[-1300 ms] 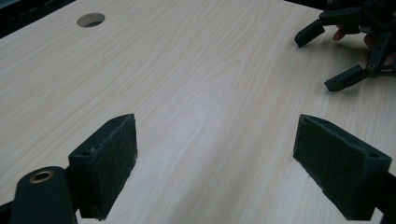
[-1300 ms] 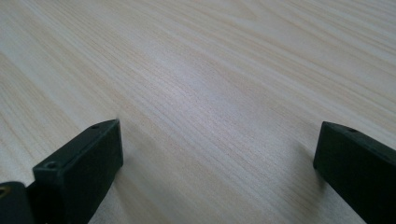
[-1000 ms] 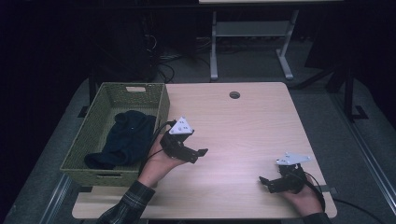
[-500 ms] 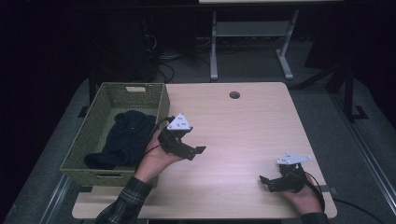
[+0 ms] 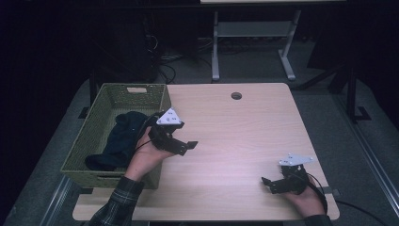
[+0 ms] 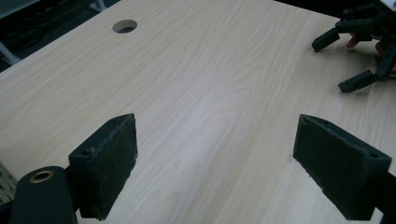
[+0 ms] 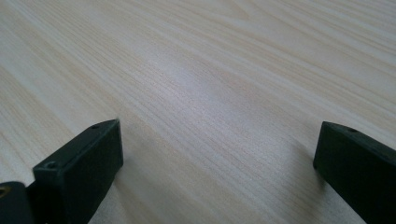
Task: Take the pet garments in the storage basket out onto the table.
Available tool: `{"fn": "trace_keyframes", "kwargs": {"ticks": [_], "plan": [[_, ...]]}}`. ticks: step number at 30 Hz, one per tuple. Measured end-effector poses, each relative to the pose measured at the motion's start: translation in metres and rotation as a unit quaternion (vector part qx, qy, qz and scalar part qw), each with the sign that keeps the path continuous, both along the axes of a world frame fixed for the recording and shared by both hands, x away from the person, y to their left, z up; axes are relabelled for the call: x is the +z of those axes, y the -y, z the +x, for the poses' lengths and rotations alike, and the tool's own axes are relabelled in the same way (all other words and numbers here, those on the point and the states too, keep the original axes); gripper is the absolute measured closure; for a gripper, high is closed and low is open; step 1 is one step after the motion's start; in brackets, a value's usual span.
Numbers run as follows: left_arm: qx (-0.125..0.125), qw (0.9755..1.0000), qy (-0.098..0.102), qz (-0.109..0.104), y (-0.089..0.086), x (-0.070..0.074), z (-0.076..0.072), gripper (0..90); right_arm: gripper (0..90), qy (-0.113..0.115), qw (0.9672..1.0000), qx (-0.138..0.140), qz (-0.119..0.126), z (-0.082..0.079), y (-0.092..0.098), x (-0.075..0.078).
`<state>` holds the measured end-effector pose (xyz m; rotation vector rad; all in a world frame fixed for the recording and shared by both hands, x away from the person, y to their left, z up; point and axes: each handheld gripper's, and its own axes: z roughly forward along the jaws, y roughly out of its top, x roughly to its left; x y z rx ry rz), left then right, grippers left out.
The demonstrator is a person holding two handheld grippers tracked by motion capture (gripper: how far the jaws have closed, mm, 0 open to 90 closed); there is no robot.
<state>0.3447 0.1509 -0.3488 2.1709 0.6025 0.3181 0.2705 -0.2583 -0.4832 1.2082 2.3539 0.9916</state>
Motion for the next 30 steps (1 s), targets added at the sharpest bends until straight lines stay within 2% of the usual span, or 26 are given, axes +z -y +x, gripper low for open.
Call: {"fn": "trace_keyframes", "kwargs": {"ticks": [6, 18, 19, 30], "plan": [[0.006, 1.0, -0.001, 0.006, -0.008, 0.001, 0.003, 13.4, 1.1, -0.001, 1.0, 0.0, 0.001, 0.0, 0.0, 0.0], [0.029, 0.9996, -0.004, -0.002, -0.026, 0.004, 0.006, 13.7, 1.1, 0.0, 1.0, 0.001, 0.0, 0.0, 0.0, 0.0], [0.028, 0.9996, -0.004, 0.003, -0.028, 0.005, 0.007, 13.7, 1.1, -0.001, 1.0, 0.0, 0.0, 0.0, 0.0, 0.0], [0.042, 0.9991, -0.004, 0.004, -0.043, 0.006, 0.01, 14.9, 1.1, 0.0, 1.0, 0.0, 0.0, 0.0, 0.0, 0.0]]}}
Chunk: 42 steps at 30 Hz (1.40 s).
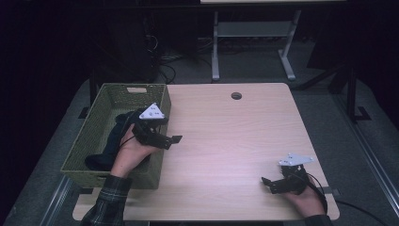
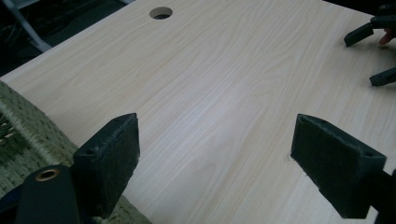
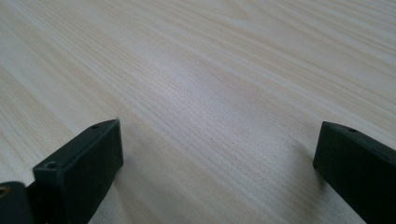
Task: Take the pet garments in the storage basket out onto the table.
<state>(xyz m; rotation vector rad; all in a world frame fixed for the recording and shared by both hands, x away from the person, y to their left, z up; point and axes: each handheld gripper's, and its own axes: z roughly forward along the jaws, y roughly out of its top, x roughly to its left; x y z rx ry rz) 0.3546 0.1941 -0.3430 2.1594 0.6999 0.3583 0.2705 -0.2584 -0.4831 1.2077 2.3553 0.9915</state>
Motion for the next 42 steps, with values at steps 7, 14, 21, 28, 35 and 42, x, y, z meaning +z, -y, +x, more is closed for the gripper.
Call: {"fn": "trace_keyframes", "kwargs": {"ticks": [7, 14, 21, 28, 35, 42], "plan": [[0.01, 1.0, -0.002, -0.001, -0.01, 0.001, 0.002, 15.0, 1.1, 0.0, 1.0, 0.0, 0.0, 0.0, 0.0, 0.0], [0.024, 0.9997, -0.002, 0.0, -0.023, 0.003, 0.003, 15.2, 1.2, 0.0, 1.0, 0.0, 0.0, 0.0, 0.0, 0.0], [0.041, 0.9992, -0.001, 0.003, -0.04, 0.005, 0.004, 16.9, 1.1, 0.0, 1.0, 0.0, 0.0, 0.0, 0.0, 0.0], [0.062, 0.998, -0.003, 0.007, -0.057, 0.005, 0.005, 18.3, 1.2, 0.0, 1.0, 0.0, 0.0, 0.0, 0.0, 0.0], [0.088, 0.9958, -0.008, 0.022, -0.074, 0.003, 0.007, 20.6, 1.1, 0.0, 1.0, 0.0, 0.0, 0.0, 0.0, 0.0], [0.111, 0.9929, -0.021, 0.036, -0.087, -0.004, 0.009, 23.2, 1.2, 0.0, 1.0, 0.0, 0.0, 0.0, 0.0, 0.0]]}}
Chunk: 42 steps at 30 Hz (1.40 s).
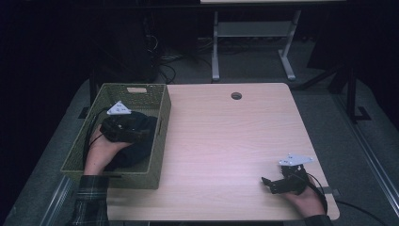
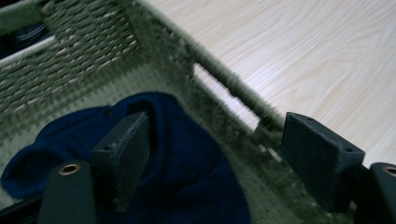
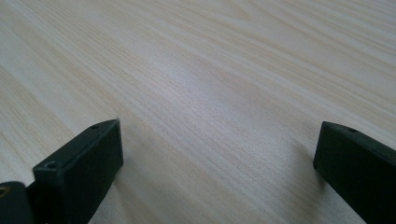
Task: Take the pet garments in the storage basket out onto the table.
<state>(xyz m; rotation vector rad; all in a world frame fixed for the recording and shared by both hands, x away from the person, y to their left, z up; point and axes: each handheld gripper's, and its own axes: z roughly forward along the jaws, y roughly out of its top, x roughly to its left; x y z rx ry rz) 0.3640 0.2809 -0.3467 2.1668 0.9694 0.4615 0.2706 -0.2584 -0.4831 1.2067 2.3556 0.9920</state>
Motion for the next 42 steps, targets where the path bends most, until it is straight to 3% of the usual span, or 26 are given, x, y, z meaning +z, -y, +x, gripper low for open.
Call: {"fn": "trace_keyframes", "kwargs": {"ticks": [17, 28, 35, 42], "plan": [[0.031, 0.998, -0.04, 0.038, -0.032, -0.017, 0.007, 32.2, 1.1, 0.0, 1.0, 0.0, 0.0, 0.0, 0.0, 0.0], [0.044, 0.9937, -0.073, 0.073, -0.042, -0.034, 0.015, 38.3, 1.2, 0.0, 1.0, 0.0, 0.0, 0.0, 0.0, 0.0], [0.044, 0.9912, -0.093, 0.083, -0.043, -0.045, 0.019, 41.6, 1.1, 0.0, 1.0, 0.0, 0.0, 0.0, 0.0, 0.0], [0.047, 0.9865, -0.118, 0.103, -0.041, -0.054, 0.024, 43.9, 1.1, 0.0, 1.0, 0.0, 0.0, 0.0, 0.0, 0.0]]}}
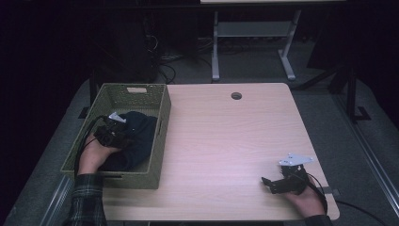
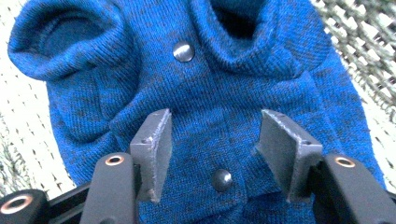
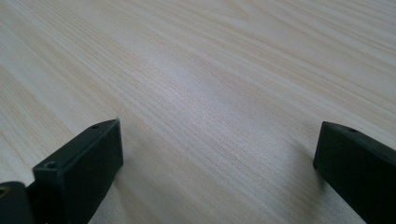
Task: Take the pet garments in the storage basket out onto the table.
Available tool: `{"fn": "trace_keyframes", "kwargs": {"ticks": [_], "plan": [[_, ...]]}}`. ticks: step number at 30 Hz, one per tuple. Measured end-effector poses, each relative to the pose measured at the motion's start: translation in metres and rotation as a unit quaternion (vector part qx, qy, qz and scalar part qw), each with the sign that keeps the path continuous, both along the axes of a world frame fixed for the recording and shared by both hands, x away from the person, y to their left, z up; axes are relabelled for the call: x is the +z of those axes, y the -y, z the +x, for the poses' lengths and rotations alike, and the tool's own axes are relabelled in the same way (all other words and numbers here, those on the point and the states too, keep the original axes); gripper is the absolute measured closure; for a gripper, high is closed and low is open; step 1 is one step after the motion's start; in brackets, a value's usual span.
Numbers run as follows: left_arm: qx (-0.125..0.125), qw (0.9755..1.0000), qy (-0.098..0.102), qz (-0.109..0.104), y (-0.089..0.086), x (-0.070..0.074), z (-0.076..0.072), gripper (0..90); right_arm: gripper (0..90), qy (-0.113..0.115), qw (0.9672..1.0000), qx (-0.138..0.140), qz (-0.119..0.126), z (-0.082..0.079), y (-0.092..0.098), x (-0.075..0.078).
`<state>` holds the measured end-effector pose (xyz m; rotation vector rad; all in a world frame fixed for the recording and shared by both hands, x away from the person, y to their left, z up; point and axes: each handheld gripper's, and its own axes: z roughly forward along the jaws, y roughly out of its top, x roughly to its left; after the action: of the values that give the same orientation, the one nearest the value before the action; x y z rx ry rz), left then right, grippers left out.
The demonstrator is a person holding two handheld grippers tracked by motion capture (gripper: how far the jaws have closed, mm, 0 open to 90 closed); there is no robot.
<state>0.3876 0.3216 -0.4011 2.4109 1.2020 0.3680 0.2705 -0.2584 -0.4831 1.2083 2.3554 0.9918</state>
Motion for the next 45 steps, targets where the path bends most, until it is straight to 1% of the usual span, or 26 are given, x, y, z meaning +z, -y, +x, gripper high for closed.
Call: {"fn": "trace_keyframes", "kwargs": {"ticks": [1, 4, 5, 7, 11, 14, 15, 17, 19, 21, 27, 32, 35, 38, 40, 43, 45], "plan": [[-0.002, 1.0, -0.004, 0.005, 0.0, -0.001, 0.001, 44.3, 1.2, 0.0, 1.0, 0.0, 0.0, 0.0, 0.0, 0.0], [-0.001, 0.9999, -0.011, 0.005, 0.001, -0.006, 0.002, 46.0, 1.1, 0.0, 1.0, 0.0, 0.0, 0.0, 0.0, 0.0], [0.001, 0.9998, -0.017, 0.006, 0.001, -0.008, 0.003, 46.3, 1.2, 0.0, 1.0, 0.0, 0.0, 0.0, 0.0, 0.0], [0.005, 0.9996, -0.025, 0.014, 0.001, -0.012, 0.003, 47.5, 1.2, 0.0, 1.0, 0.0, 0.0, 0.0, 0.0, 0.0], [0.009, 0.9993, -0.032, 0.018, 0.001, -0.014, 0.004, 50.5, 1.1, 0.0, 1.0, 0.0, 0.0, 0.0, 0.0, 0.0], [0.009, 0.9987, -0.043, 0.025, 0.002, -0.016, 0.005, 54.6, 1.1, 0.0, 1.0, 0.0, 0.0, 0.0, 0.0, 0.0], [0.012, 0.9985, -0.044, 0.028, 0.002, -0.018, 0.005, 57.0, 1.1, 0.0, 1.0, 0.0, 0.0, 0.0, 0.0, 0.0], [0.009, 0.9982, -0.052, 0.03, 0.002, -0.019, 0.006, 61.6, 1.2, 0.0, 1.0, 0.0, 0.0, 0.0, 0.0, 0.0], [0.011, 0.9978, -0.059, 0.029, 0.002, -0.019, 0.006, 66.8, 1.1, 0.0, 1.0, 0.0, 0.0, 0.0, 0.0, 0.0], [0.015, 0.9976, -0.062, 0.025, 0.001, -0.019, 0.006, 70.9, 1.1, 0.0, 1.0, 0.0, 0.0, 0.0, 0.0, 0.0], [0.025, 0.9971, -0.07, 0.018, 0.0, -0.017, 0.006, 77.8, 1.2, 0.0, 1.0, 0.0, 0.0, 0.0, 0.0, 0.0], [0.031, 0.9974, -0.065, 0.009, -0.002, -0.01, 0.005, 81.3, 1.1, 0.0, 1.0, 0.0, 0.0, 0.0, 0.0, 0.0], [0.032, 0.998, -0.056, -0.001, -0.004, -0.005, 0.003, 82.2, 1.1, 0.0, 1.0, 0.0, 0.0, 0.0, 0.0, 0.0], [0.035, 0.9984, -0.043, -0.016, -0.008, 0.002, 0.001, 82.5, 1.2, 0.0, 1.0, 0.0, 0.0, 0.0, 0.0, 0.0], [0.037, 0.9984, -0.032, -0.029, -0.011, 0.008, -0.002, 82.7, 1.1, 0.0, 1.0, 0.0, 0.0, 0.0, 0.0, 0.0], [0.041, 0.9978, -0.015, -0.049, -0.016, 0.015, -0.005, 82.7, 1.1, 0.0, 1.0, 0.0, 0.0, 0.0, 0.0, 0.0], [0.046, 0.997, -0.004, -0.063, -0.019, 0.02, -0.007, 82.7, 1.1, 0.0, 1.0, 0.0, 0.0, 0.0, 0.0, 0.0]]}}
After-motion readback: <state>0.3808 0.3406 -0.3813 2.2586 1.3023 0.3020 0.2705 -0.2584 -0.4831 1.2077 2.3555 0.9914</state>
